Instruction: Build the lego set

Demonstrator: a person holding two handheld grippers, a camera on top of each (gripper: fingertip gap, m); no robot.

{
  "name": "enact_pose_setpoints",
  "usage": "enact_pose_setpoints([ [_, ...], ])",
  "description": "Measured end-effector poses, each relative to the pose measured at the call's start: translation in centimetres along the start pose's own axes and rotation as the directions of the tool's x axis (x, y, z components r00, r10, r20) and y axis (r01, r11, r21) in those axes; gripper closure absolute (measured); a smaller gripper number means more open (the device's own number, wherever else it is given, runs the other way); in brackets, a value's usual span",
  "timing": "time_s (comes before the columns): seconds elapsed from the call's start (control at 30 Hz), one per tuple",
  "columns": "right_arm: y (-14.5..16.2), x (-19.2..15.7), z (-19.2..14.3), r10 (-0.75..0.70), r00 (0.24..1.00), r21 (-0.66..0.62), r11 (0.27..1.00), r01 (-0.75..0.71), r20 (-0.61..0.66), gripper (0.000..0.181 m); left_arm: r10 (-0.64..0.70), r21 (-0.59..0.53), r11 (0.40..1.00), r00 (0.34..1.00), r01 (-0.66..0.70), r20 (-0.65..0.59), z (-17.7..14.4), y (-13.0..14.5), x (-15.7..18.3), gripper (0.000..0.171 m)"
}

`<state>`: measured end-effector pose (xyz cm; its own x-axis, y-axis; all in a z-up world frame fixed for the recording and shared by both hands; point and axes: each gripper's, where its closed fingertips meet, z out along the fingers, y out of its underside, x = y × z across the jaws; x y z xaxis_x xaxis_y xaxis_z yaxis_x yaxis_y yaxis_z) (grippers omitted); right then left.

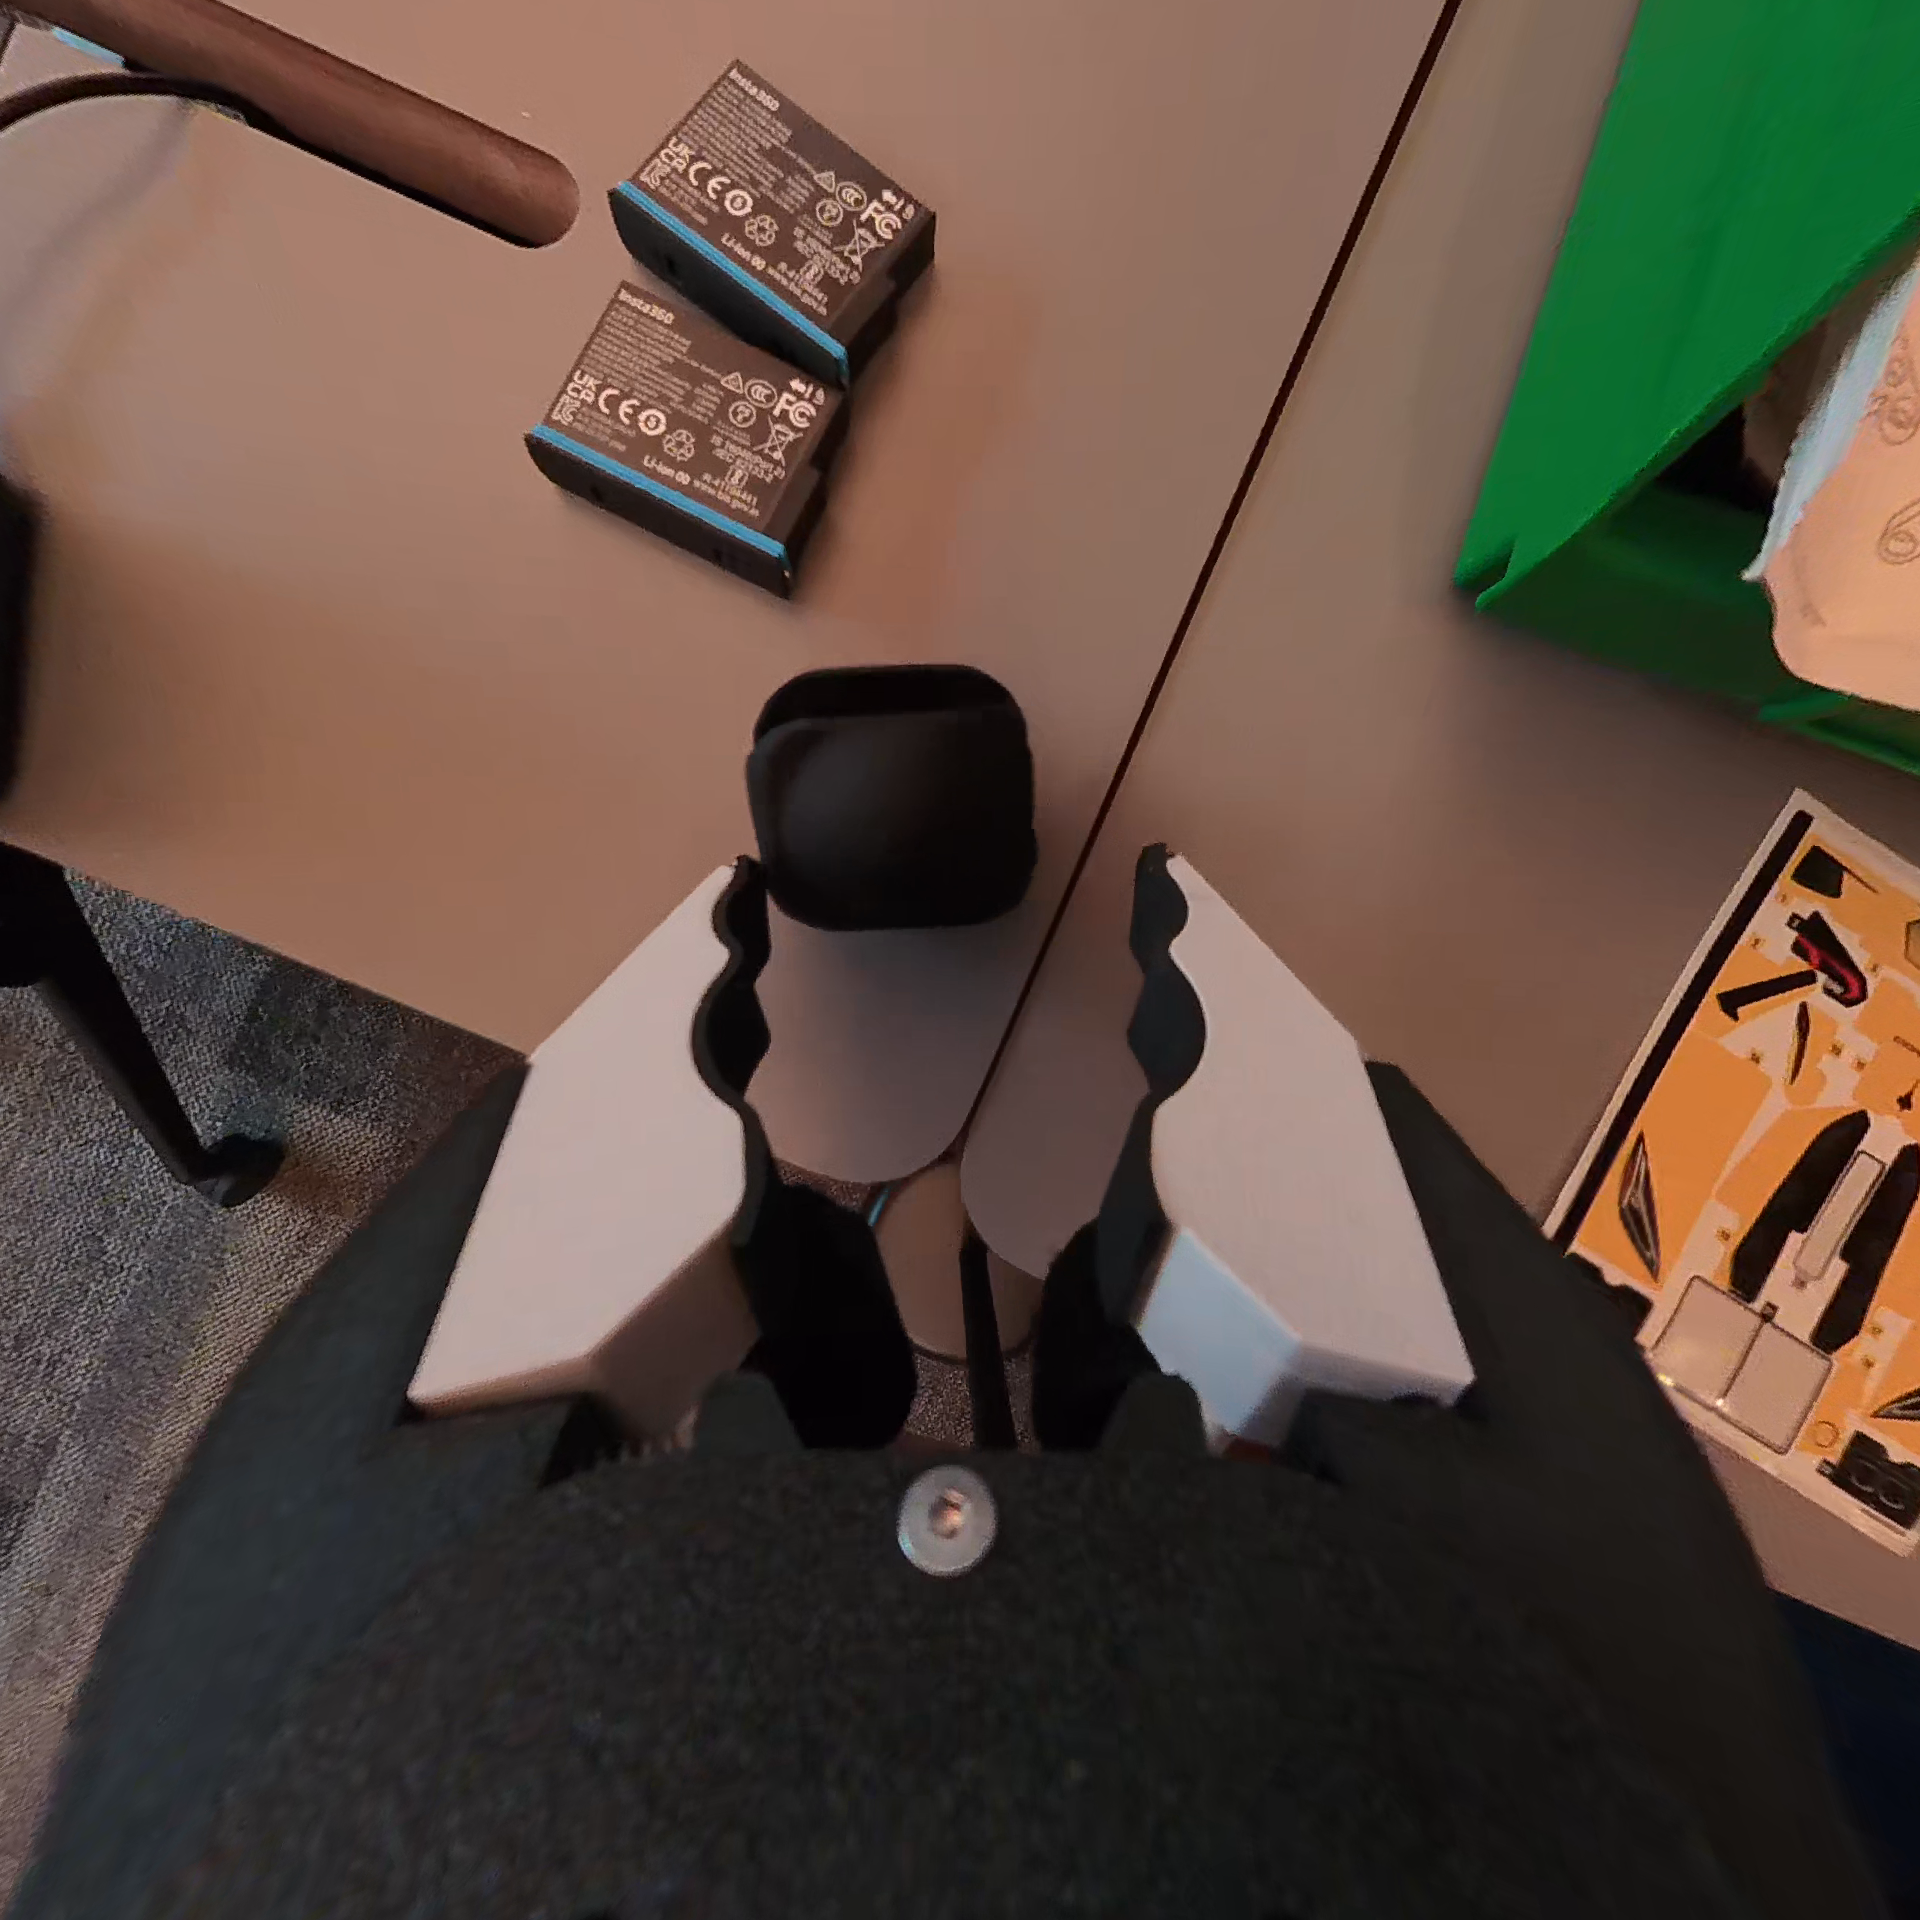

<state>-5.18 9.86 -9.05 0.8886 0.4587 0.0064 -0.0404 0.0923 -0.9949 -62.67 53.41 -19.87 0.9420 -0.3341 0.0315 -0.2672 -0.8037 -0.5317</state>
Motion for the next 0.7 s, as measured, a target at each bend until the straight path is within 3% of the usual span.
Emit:
enact_pose_setpoints([
  [0.23,0.0,0.2,0.0,-0.015,1.000,-0.004,1.000,0.015,-0.019,0.164,0.019,0.060,0.998,0.998,-0.023,0.060,-1.5,-0.3,-0.3,0.104],
  [0.37,0.1,1.3,-0.3,-0.032,0.996,-0.014,0.999,0.030,-0.083,0.164,0.135,0.049,0.987,0.954,-0.153,0.267,-4.8,-0.9,0.3,0.106],
  [0.47,0.5,3.5,-0.9,-0.044,0.977,-0.055,0.998,0.033,-0.209,0.164,0.296,0.222,0.913,0.930,-0.343,0.219,-8.7,-3.4,9.3,0.119],
  [0.57,0.7,5.3,-1.8,0.019,0.951,-0.072,0.996,-0.043,-0.310,0.161,0.448,0.487,0.787,0.894,-0.379,-0.028,-12.6,-4.2,23.4,0.122],
  [0.63,0.6,6.2,-2.5,0.068,0.934,-0.055,0.994,-0.093,-0.351,0.158,0.572,0.647,0.705,0.773,-0.291,-0.276,-14.9,-2.5,34.1,0.122],
  [0.7,0.3,6.8,-3.0,0.085,0.919,-0.031,0.994,-0.105,-0.384,0.157,0.657,0.730,0.654,0.628,-0.199,-0.417,-16.0,0.6,42.3,0.125],
])
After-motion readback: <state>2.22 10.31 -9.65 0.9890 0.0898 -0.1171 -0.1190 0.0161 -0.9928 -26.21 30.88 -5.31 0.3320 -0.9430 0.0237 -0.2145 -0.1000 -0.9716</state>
